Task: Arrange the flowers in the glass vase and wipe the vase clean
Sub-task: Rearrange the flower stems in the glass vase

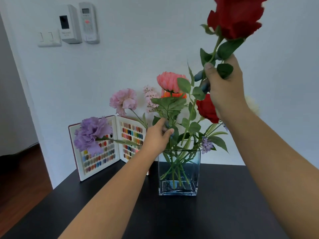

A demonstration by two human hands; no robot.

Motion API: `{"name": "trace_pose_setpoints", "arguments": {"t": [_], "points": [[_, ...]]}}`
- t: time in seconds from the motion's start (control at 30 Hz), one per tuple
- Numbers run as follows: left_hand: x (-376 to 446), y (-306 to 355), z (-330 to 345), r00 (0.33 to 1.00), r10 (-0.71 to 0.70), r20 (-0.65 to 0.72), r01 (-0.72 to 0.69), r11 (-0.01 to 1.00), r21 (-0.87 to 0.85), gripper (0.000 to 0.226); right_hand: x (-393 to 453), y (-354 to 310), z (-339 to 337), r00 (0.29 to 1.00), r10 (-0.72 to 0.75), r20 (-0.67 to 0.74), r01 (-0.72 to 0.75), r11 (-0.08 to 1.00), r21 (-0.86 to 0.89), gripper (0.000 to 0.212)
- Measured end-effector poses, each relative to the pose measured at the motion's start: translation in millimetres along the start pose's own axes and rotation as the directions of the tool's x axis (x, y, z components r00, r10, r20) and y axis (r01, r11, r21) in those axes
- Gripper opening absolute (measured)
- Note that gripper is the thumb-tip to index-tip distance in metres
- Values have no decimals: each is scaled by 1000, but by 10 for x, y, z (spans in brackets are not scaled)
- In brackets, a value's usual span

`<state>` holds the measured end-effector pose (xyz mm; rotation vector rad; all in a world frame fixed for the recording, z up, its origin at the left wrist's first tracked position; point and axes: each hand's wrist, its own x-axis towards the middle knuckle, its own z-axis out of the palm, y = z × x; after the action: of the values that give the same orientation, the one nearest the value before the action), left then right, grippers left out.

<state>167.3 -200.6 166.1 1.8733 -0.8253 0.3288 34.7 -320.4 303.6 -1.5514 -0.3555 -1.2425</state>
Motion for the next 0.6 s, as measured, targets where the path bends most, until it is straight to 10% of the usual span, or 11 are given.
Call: {"name": "trace_pose_setpoints", "arguments": {"t": [0.3,0.6], "points": [[-16,1,-5,999,-43,-3,42,997,-72,8,-42,412,90,954,297,-33,-298,955,-6,11],[-2,-37,14,988,-42,-146,43,999,2,11,-236,719,252,909,405,99,-308,812,-496,11]]}}
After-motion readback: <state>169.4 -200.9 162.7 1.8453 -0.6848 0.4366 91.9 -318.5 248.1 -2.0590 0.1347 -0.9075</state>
